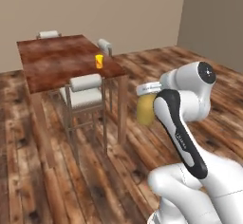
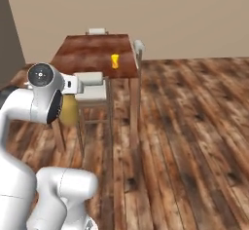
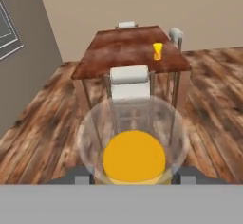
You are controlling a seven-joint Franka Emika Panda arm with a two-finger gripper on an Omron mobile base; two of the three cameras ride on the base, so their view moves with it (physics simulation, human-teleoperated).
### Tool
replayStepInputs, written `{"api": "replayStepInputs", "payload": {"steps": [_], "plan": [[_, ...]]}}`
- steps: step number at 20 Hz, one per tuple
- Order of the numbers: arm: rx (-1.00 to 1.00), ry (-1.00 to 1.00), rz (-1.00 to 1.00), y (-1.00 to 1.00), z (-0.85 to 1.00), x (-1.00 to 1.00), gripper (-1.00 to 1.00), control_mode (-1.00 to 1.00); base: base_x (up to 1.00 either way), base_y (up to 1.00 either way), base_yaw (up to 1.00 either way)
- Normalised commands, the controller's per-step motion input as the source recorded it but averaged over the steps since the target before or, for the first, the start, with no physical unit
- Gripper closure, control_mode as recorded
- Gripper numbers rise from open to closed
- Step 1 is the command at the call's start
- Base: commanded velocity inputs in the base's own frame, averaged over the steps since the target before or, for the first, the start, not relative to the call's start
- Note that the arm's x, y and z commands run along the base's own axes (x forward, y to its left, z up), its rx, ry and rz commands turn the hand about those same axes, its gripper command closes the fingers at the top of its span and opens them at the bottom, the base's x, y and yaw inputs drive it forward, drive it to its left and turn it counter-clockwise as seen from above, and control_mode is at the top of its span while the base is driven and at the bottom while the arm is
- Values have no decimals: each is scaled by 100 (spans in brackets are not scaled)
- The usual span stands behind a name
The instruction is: Place the pitcher and cup on the dining counter for serving.
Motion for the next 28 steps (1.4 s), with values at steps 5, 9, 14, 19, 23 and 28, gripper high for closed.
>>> {"api": "replayStepInputs", "payload": {"steps": [5, 9, 14, 19, 23, 28], "plan": [[0, 0, 0, 0, 0, 0, 100, 100, 100, 87, 8], [0, 0, 0, 0, 0, 0, 100, 100, 100, 63, 8], [0, 0, 0, 0, 0, 0, 100, 100, 100, 30, 4], [0, 0, 0, 0, 0, 0, 100, 100, 100, 30, 3], [0, 0, 0, 0, 0, 0, 100, 100, 88, 55, 2], [0, 0, 0, 0, 0, 0, 100, 100, 51, 71, 0]]}}
